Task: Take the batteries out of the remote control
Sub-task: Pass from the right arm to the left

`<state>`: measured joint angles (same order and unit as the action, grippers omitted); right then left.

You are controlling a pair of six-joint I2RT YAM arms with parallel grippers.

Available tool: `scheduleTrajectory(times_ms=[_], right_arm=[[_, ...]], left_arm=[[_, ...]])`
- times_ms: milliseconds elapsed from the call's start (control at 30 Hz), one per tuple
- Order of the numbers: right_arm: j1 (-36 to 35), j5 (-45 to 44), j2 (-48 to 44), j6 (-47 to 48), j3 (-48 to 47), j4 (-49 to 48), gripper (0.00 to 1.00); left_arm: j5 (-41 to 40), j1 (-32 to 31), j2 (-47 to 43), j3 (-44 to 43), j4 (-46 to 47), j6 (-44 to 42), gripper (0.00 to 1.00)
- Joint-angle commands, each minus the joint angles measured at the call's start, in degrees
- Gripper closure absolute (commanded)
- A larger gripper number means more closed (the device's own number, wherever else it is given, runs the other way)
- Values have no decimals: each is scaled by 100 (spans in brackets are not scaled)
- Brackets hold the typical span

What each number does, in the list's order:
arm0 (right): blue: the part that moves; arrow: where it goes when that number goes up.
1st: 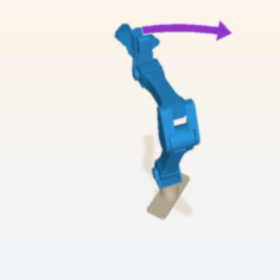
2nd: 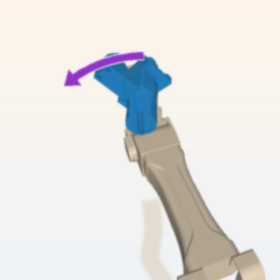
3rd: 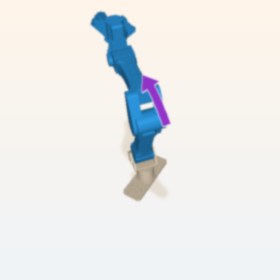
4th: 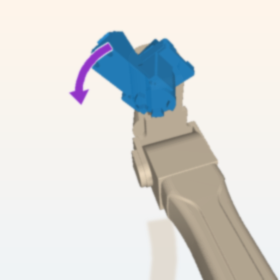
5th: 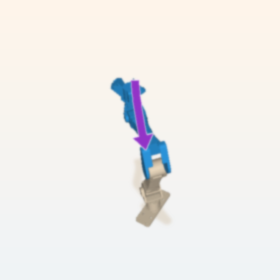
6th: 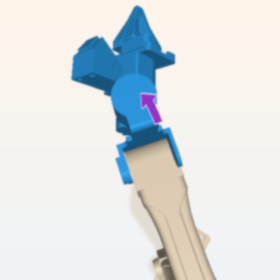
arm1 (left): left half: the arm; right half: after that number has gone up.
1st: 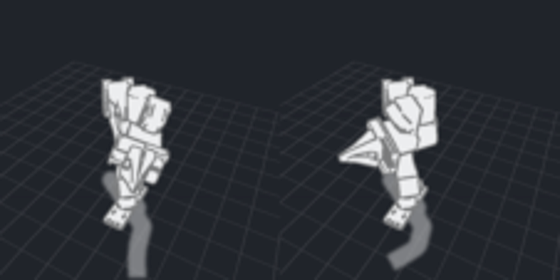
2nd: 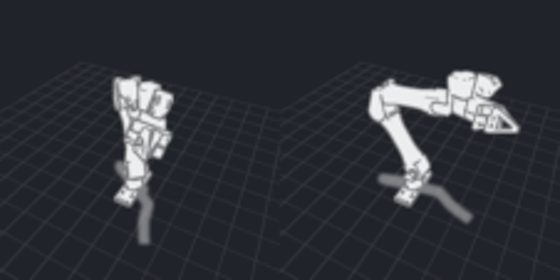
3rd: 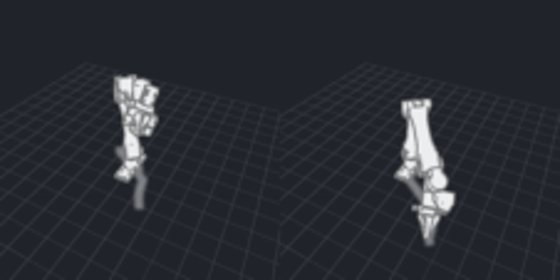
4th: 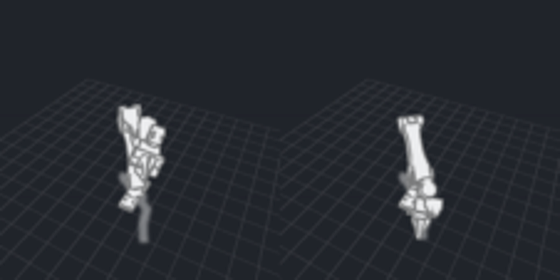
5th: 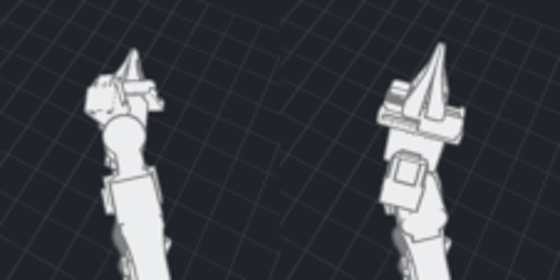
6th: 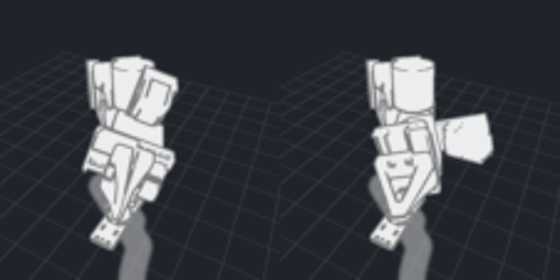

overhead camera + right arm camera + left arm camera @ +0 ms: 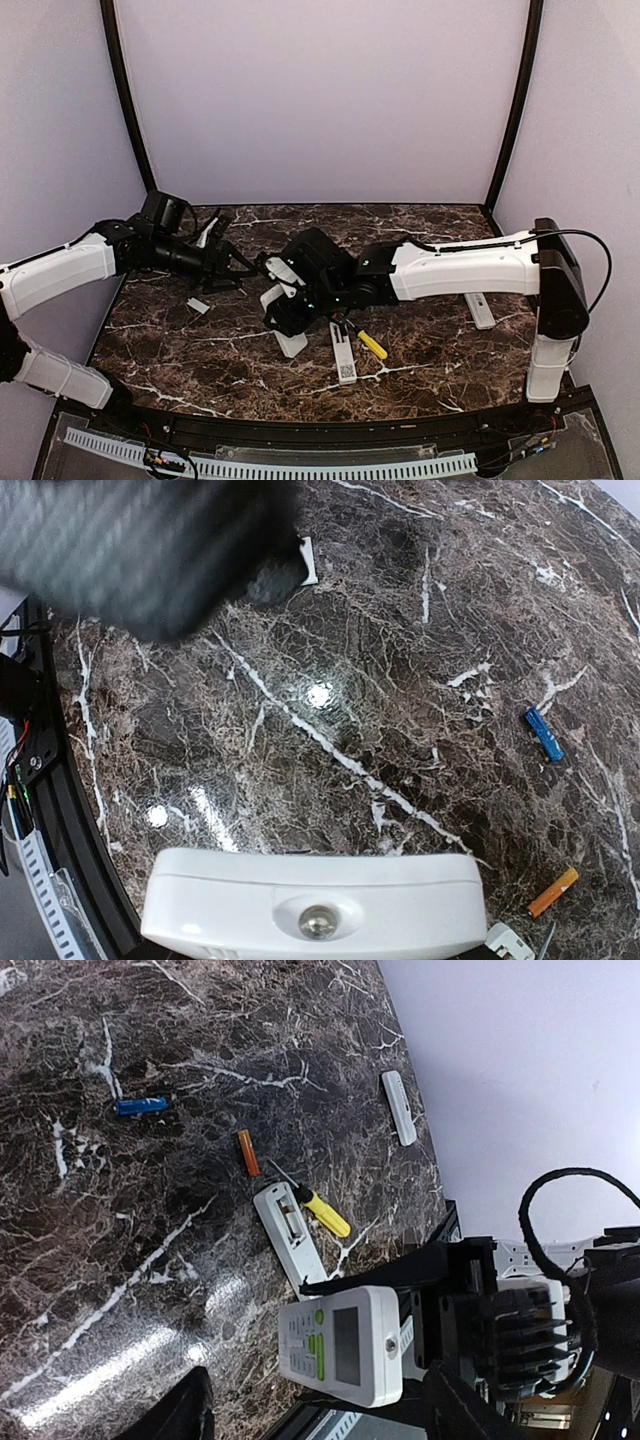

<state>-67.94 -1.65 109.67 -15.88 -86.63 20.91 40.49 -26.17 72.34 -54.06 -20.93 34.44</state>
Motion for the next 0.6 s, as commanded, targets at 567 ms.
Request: scheduleTrajectory(times_ms=[567], right_arm=[[-35,-173,13,-7,-223,-79,100]], left_arm=[[210,-720,-86,878,1511,967,47]])
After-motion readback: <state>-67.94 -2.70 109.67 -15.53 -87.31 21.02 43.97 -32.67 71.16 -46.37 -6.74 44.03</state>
